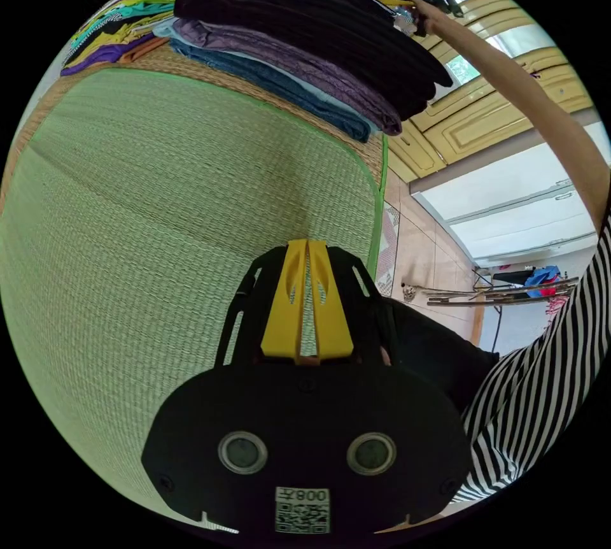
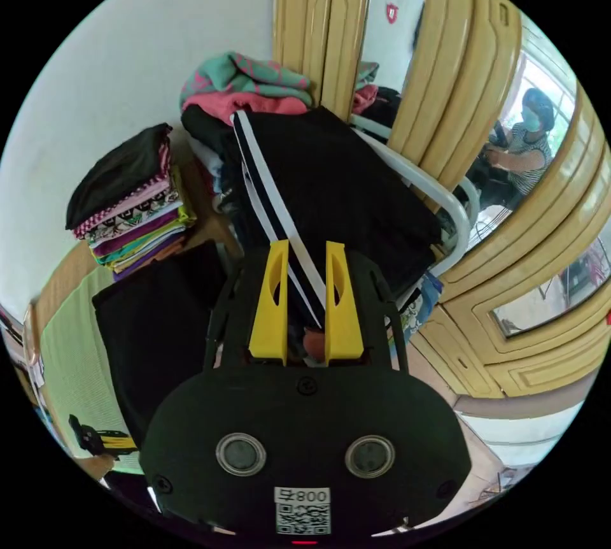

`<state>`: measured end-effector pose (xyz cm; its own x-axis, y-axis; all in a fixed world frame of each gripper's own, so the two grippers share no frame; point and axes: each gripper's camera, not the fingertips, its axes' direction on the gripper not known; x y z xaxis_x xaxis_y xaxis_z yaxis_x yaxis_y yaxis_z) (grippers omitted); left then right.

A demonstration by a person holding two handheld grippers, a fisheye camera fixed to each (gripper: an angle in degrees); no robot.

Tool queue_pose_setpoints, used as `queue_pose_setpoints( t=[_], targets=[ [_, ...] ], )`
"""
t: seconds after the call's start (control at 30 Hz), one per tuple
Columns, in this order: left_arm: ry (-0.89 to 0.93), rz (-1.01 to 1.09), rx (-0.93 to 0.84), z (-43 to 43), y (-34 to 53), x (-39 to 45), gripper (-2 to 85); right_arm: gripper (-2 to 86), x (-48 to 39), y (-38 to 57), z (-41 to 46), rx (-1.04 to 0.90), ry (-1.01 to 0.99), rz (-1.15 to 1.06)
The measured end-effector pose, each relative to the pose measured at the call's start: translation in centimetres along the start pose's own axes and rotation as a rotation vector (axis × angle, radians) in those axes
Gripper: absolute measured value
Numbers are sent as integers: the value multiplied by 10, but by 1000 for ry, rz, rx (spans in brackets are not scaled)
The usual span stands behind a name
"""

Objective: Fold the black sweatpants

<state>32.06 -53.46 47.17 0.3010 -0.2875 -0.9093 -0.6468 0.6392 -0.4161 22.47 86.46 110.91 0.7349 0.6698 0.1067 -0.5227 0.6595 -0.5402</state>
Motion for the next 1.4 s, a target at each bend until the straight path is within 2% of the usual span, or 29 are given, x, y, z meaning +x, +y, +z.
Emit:
queue_pose_setpoints(
  t=[0.33,0.47,0.63,0.9,1.07,1.23,1.4],
  targets=[
    [50,-66,25,13,87,-32,0,22,33,-21,-24,15,-115,73],
    [154,-112,44,13,130,-50,0,12,48,-26,-65,126,-359,126],
    [201,-158,123,-3,193,-68,0,8,33,-43,-131,246,-601,45],
    [205,-225,342,-57,326,-93,0,7,-49,-66,-262,403,-933,-160],
    [206,-286,537,-96,443,-108,1,6,-108,-62,-327,429,-1167,-249],
    [188,-329,706,-122,556,-119,1,6,-187,-27,-369,367,-1407,-369],
    [172,-415,811,-125,676,-131,3,7,-301,51,-365,140,-1582,-438]
  ],
)
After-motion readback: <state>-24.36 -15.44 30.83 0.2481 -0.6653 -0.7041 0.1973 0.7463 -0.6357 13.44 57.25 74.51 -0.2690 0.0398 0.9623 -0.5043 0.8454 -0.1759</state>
